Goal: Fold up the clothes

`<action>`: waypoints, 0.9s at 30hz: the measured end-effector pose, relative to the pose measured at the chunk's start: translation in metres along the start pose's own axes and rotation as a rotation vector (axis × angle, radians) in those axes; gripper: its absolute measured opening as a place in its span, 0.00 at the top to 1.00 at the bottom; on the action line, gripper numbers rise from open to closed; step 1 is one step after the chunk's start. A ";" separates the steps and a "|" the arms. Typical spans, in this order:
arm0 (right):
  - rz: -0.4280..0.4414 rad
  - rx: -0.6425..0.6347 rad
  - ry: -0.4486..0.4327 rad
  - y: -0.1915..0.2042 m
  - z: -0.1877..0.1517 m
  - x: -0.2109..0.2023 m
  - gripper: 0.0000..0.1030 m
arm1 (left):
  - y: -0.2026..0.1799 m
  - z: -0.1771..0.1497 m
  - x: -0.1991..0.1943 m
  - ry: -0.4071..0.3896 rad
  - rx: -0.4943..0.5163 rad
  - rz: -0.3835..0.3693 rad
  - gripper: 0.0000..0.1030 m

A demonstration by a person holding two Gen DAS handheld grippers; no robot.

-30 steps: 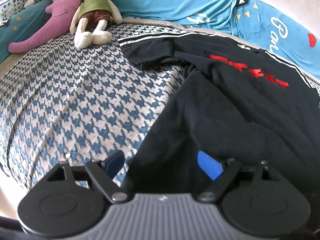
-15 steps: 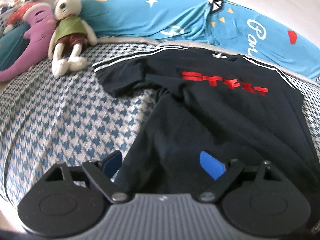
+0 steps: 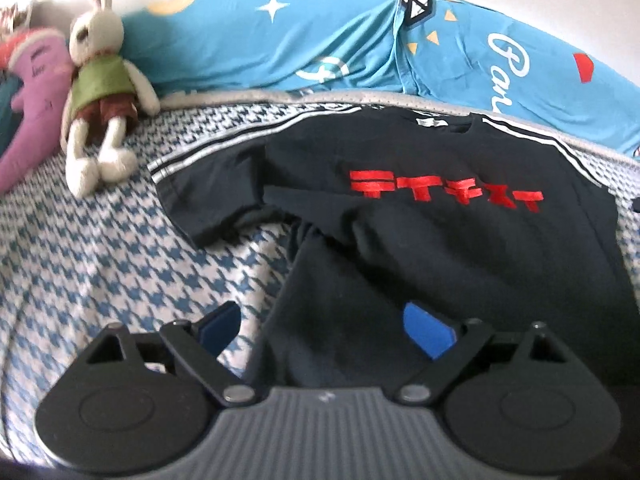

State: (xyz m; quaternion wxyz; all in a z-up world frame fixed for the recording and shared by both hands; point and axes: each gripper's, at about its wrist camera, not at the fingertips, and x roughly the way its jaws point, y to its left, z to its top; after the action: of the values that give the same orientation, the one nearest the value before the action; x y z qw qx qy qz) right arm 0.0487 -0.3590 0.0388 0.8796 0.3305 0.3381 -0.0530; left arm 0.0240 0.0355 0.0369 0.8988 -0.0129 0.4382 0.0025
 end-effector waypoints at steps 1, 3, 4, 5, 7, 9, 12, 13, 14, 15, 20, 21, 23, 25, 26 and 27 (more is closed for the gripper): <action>-0.003 0.013 -0.009 0.000 0.004 0.005 0.56 | 0.001 0.000 0.001 0.006 -0.014 -0.011 0.10; -0.001 0.031 -0.017 0.000 0.010 0.014 0.53 | 0.001 0.000 0.002 0.002 -0.017 -0.013 0.10; 0.000 0.037 -0.016 0.000 0.013 0.018 0.53 | 0.001 0.000 0.001 -0.001 -0.015 -0.011 0.10; -0.004 0.041 -0.012 0.000 0.015 0.023 0.53 | 0.001 0.000 0.001 -0.004 -0.014 -0.008 0.10; -0.021 0.046 0.000 0.001 0.017 0.033 0.53 | 0.001 0.000 0.001 -0.008 -0.011 -0.003 0.10; -0.042 0.049 0.012 0.002 0.018 0.043 0.53 | 0.002 0.000 0.002 -0.005 -0.012 -0.005 0.10; -0.053 0.054 0.014 0.002 0.020 0.054 0.53 | 0.003 0.000 0.002 -0.001 -0.014 -0.008 0.10; -0.059 0.051 0.011 0.002 0.021 0.058 0.53 | 0.003 0.000 0.003 0.000 -0.015 -0.009 0.10; -0.068 0.045 0.007 0.003 0.021 0.061 0.53 | 0.003 0.000 0.003 0.001 -0.015 -0.010 0.10; -0.075 0.039 0.003 0.003 0.022 0.064 0.53 | 0.003 0.000 0.003 0.003 -0.016 -0.011 0.10; -0.111 -0.029 -0.035 0.013 0.022 0.076 0.63 | 0.005 0.000 0.005 0.009 -0.021 -0.015 0.10; -0.115 -0.038 -0.039 0.013 0.022 0.077 0.76 | 0.006 0.000 0.005 0.011 -0.025 -0.014 0.10; -0.125 -0.055 -0.048 0.015 0.022 0.080 0.92 | 0.008 0.000 0.006 0.015 -0.034 -0.010 0.10; -0.141 -0.073 -0.083 0.018 0.024 0.078 0.94 | 0.011 0.000 0.007 0.015 -0.041 -0.006 0.10; -0.167 -0.104 -0.130 0.022 0.026 0.072 0.94 | 0.013 0.000 0.007 0.014 -0.046 -0.003 0.10; -0.189 -0.133 -0.174 0.026 0.029 0.067 0.94 | 0.015 0.001 0.007 0.012 -0.050 0.000 0.10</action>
State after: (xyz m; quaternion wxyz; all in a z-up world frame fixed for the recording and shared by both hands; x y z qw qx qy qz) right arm 0.1248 -0.3476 0.0266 0.9167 0.2321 0.2927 -0.1415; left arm 0.0284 0.0506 0.0317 0.8955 -0.0355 0.4434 0.0135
